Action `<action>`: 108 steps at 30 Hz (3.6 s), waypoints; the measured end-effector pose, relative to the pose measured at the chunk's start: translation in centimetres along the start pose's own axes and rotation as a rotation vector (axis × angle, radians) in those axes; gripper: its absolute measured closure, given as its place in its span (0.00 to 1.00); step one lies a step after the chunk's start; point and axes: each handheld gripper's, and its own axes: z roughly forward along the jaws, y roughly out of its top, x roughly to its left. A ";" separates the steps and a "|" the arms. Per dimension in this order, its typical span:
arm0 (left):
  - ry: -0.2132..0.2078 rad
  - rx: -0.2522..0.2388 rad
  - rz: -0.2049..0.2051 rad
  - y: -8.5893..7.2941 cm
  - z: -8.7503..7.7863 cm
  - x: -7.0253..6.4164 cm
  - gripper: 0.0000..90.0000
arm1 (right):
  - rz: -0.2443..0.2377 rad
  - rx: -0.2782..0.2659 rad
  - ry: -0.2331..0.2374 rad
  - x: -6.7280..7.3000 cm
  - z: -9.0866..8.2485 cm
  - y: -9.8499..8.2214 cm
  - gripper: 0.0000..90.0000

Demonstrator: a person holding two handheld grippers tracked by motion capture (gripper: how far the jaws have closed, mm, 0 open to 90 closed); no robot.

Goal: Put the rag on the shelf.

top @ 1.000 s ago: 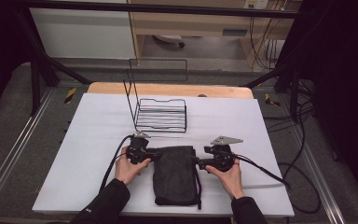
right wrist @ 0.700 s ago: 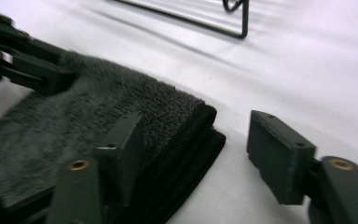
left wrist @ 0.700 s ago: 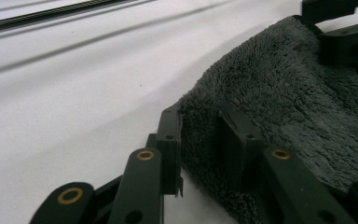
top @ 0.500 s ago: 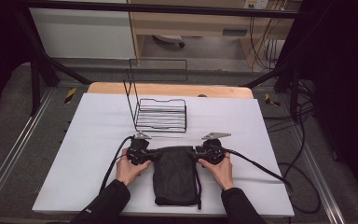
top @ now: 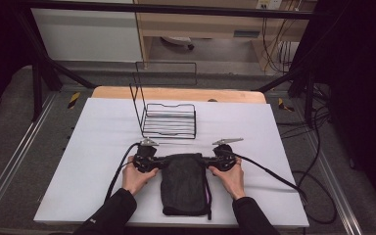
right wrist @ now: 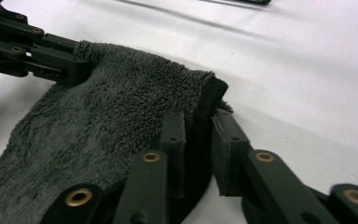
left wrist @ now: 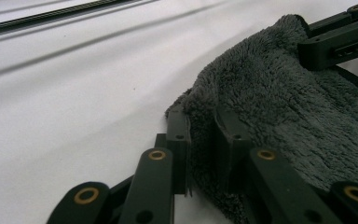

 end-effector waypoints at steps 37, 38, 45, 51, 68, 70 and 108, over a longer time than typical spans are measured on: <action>-0.024 -0.276 0.122 2.8 -7.6 -3.6 0.89 | -0.113 -0.291 0.052 3.6 -7.2 1.9 0.91; -0.024 -0.287 0.128 2.9 -7.8 -3.8 0.89 | -0.118 -0.299 0.050 3.7 -7.4 1.9 0.91; -0.025 -0.337 0.161 3.4 -9.3 -5.0 0.89 | -0.151 -0.353 0.034 4.6 -8.9 2.3 0.91; -0.031 -0.384 0.172 3.6 -10.3 -5.6 0.89 | -0.186 -0.400 0.018 5.4 -10.0 2.6 0.91; -0.011 -0.520 0.211 5.1 -13.0 -6.5 0.89 | -0.273 -0.542 -0.034 7.9 -12.6 4.2 0.91; -0.006 -0.533 0.210 5.4 -13.2 -6.5 0.89 | -0.278 -0.557 -0.038 8.1 -12.6 4.5 0.91; 0.030 -0.757 0.229 10.8 -18.3 -7.1 0.90 | -0.381 -0.756 -0.095 12.3 -15.8 10.3 0.92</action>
